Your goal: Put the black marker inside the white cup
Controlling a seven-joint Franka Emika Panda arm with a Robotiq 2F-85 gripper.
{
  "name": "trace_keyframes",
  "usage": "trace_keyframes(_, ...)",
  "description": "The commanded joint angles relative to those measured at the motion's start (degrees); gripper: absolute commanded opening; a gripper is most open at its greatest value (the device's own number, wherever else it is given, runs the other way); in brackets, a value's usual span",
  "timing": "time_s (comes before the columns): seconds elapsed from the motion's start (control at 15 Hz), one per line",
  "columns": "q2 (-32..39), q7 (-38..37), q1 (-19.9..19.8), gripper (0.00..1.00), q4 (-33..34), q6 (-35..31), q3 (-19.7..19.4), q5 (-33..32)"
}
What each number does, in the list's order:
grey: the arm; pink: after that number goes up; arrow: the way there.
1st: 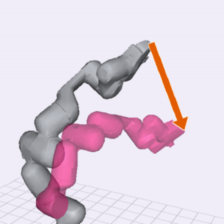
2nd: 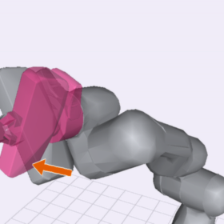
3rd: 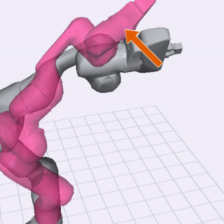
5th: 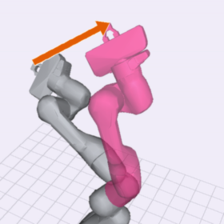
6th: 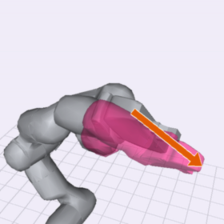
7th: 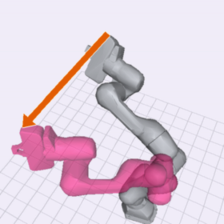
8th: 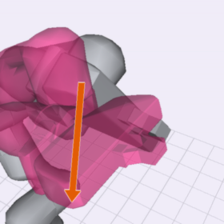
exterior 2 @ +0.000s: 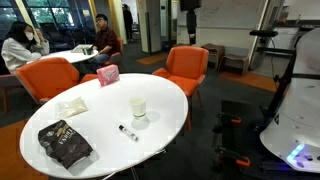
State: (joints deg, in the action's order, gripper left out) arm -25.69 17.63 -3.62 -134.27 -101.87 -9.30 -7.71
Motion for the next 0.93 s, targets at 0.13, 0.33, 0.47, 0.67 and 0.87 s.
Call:
trace_keyframes(0.13, 0.08, -0.87, -0.02, 1.00, -0.13, -0.51, 0.32, 0.36)
trace_keyframes(0.33, 0.48, -5.43, 0.68, 1.00, -1.29, -2.12, 1.93, 2.54)
trace_keyframes(0.47, 1.55, -9.09, 1.72, 1.00, -2.81, -5.15, 3.20, 6.43)
trace_keyframes(0.67, 5.01, -16.94, 2.95, 1.00, -5.71, -15.56, 6.22, 11.80)
trace_keyframes(0.87, 10.30, -24.53, 3.71, 1.00, -8.07, -27.26, 10.47, 11.20)
